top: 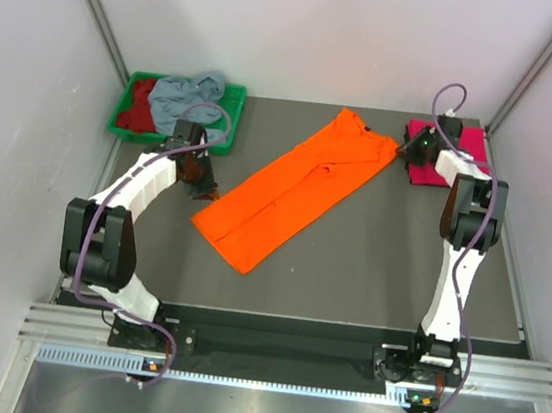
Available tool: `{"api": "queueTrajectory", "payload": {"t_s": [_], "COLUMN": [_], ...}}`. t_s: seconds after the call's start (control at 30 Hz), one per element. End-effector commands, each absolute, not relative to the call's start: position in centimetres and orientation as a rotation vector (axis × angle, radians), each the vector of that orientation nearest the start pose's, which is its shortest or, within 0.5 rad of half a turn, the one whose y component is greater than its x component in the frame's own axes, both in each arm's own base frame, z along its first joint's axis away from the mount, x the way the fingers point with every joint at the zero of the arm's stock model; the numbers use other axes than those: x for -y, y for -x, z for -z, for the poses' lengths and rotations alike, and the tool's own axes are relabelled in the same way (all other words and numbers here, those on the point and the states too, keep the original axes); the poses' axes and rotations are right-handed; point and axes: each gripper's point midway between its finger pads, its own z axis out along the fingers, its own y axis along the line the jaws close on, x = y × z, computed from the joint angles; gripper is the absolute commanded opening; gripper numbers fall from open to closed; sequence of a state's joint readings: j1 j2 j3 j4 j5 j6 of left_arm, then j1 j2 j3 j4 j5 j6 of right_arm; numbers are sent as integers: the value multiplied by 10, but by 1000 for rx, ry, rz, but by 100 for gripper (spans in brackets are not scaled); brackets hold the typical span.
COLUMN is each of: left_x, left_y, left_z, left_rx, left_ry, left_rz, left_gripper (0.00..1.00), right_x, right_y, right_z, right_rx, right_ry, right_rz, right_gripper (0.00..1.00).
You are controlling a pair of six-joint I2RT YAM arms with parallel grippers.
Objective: Fold and stack the t-shirts
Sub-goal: Fold the tshirt
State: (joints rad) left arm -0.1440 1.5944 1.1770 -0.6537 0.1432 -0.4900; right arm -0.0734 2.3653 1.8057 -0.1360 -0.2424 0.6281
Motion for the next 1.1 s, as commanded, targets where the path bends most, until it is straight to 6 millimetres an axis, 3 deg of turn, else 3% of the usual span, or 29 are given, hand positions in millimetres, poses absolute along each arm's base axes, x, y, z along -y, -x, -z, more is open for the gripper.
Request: {"api": "queueTrajectory", "payload": {"t_s": [0.0,0.03,0.1,0.13,0.2,0.23,0.4,0.47,0.5,0.53,0.6,0.63,0.7,0.73,0.8,0.83,0.9,0.93,1.07], "left_x": [70,66,59,60,57,55,39,41,44,45,44,44,45,46,46,46,47,47,46], "left_y": [-370,-370,-369,-367,-365,-363,-358,-358,-355,-354,-351,-350,-346,-346,-343,-342,-340,-339,-336], "left_z": [-114,-108,-101,-96,-90,-85,-66,-62,-59,-57,-50,-48,-40,-38,-30,-28,-21,-19,-15], "left_rx": [-2563,-2582,-2603,-2617,-2638,-2655,-2717,-2727,-2742,-2751,-2767,-2772,-2796,-2799,-2815,-2827,-2853,-2861,-2881], "left_ry": [398,410,416,397,350,344,318,307,300,298,291,288,291,289,294,296,300,304,305], "left_rz": [318,314,320,339,316,300,167,183,207,212,203,196,200,213,213,211,211,208,204], "left_gripper": [24,25,31,33,37,38,40,39,39,39,39,39,39,39,39,38,36,35,25], "right_x": [-34,-36,-48,-58,-61,-83,-115,-140,-148,-171,-187,-211,-228,-253,-269,-288,-300,-317,-350], "right_y": [-606,-601,-588,-581,-569,-559,-513,-493,-475,-460,-427,-408,-375,-354,-322,-303,-280,-261,-223], "right_z": [-112,-129,-135,-152,-152,-160,-156,-151,-145,-143,-130,-128,-116,-114,-103,-102,-100,-101,-104], "right_rx": [-2132,-2121,-2135,-2125,-2138,-2154,-2228,-2271,-2307,-2336,-2399,-2428,-2476,-2502,-2537,-2554,-2542,-2554,-2552], "right_ry": [-557,-551,-544,-524,-542,-517,-559,-578,-596,-593,-623,-618,-641,-657,-678,-717,-749,-771,-816], "right_rz": [-612,-618,-625,-628,-607,-627,-643,-676,-674,-703,-689,-720,-739,-788,-828,-874,-910,-943,-985], "right_gripper": [25,28,32,36,40,43,45,45,45,45,45,45,45,45,44,44,44,44,44]}}
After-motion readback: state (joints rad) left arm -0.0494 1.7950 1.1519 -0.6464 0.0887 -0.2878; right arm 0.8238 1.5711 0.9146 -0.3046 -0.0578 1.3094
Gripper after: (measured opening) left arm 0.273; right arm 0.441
